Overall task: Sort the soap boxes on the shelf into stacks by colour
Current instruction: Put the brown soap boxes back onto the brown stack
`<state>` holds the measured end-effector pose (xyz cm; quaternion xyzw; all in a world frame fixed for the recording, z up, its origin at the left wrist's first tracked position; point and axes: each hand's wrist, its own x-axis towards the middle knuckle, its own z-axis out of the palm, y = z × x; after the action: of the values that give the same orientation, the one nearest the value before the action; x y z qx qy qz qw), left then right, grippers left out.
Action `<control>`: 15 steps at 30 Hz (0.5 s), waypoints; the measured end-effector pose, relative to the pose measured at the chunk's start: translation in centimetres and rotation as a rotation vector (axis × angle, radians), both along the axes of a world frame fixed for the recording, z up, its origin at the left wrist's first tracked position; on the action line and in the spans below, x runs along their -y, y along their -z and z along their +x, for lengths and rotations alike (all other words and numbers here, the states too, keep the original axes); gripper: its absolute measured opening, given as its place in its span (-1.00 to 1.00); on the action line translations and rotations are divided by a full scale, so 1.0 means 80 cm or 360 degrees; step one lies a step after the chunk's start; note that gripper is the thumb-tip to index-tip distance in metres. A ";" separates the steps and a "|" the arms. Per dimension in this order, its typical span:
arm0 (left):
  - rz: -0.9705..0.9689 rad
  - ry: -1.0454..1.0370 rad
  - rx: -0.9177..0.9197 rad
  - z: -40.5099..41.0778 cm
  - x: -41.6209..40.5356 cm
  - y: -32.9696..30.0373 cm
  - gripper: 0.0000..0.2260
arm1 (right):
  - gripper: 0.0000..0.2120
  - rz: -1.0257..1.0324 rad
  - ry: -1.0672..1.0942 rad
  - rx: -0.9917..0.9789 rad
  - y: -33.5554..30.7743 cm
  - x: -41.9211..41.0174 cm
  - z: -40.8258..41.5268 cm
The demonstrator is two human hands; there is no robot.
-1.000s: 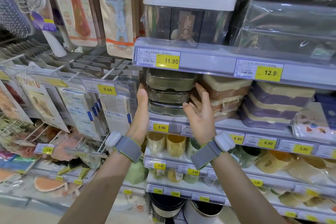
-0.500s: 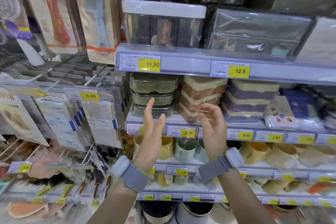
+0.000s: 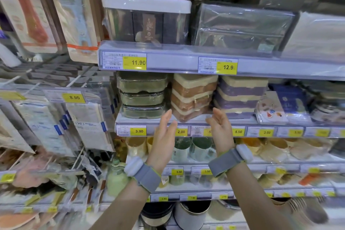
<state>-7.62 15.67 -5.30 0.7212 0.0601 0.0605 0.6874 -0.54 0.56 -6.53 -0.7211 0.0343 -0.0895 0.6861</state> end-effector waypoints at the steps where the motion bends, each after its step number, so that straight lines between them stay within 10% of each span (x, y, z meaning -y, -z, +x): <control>1: 0.0036 -0.0027 -0.0036 0.004 0.003 0.001 -0.60 | -0.57 -0.0017 -0.0028 -0.0031 -0.001 0.002 0.002; 15: 0.0291 0.0029 -0.0250 0.037 0.039 -0.011 -0.17 | -0.17 -0.0121 -0.0175 -0.0287 -0.036 -0.004 0.038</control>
<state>-4.69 12.55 -4.41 0.7840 0.1015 0.0027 0.6124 2.54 0.91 -3.66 -0.7526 0.0530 0.0122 0.6562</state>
